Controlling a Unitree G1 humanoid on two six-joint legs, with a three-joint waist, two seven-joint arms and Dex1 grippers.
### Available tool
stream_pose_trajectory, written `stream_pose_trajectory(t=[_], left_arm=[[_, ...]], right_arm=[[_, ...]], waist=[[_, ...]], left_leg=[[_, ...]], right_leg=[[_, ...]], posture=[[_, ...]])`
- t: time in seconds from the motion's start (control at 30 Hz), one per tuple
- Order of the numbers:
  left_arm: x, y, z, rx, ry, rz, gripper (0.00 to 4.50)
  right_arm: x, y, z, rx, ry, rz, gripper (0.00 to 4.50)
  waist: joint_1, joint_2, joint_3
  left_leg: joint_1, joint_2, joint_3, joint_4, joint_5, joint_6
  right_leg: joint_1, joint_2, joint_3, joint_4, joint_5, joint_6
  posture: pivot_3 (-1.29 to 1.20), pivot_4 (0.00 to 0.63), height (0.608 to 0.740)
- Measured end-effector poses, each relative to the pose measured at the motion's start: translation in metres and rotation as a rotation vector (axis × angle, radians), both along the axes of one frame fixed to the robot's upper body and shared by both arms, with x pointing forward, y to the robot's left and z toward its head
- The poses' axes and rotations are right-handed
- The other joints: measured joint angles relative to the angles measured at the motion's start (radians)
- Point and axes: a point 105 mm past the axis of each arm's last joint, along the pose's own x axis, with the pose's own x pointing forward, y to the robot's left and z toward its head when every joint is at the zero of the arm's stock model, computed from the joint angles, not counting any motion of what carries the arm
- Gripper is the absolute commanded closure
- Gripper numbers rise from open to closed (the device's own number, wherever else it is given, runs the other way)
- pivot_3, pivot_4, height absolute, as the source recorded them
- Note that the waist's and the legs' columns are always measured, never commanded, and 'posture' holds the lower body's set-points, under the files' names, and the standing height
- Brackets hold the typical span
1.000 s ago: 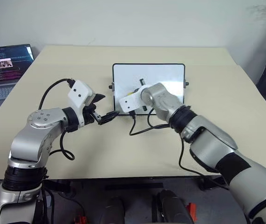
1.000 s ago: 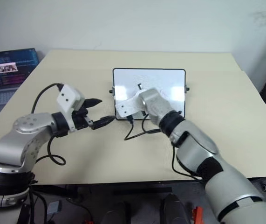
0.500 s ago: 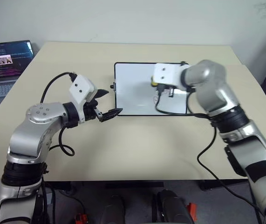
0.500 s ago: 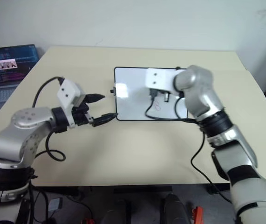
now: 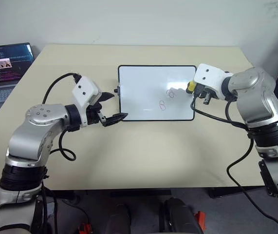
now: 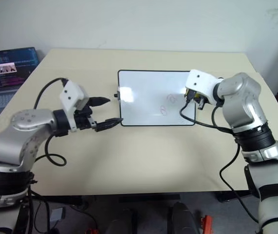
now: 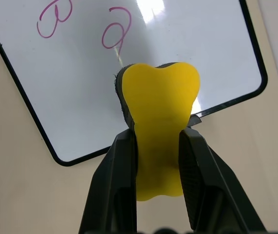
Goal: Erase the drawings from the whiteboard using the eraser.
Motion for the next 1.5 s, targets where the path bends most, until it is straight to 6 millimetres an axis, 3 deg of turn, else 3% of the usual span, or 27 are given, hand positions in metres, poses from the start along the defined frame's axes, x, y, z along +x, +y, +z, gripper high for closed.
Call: stream_pose_trajectory(t=[0.4,1.5], left_arm=[[-0.001,0.004,0.0,0.018,0.004,0.011,0.0],[-0.002,0.004,0.002,0.02,0.001,0.012,0.0]], right_arm=[[-0.002,0.005,0.003,0.068,0.003,0.022,3.66],[-0.001,-0.018,0.003,0.144,0.02,-0.054,3.66]], waist=[[0.0,0.0,0.0],[0.0,0.0,0.0]], left_leg=[[0.0,0.0,0.0,0.0,0.0,0.0],[0.0,0.0,0.0,0.0,0.0,0.0]], right_leg=[[0.0,0.0,0.0,0.0,0.0,0.0],[0.0,0.0,0.0,0.0,0.0,0.0]], posture=[[0.0,0.15,0.74],[0.0,0.15,0.74]])
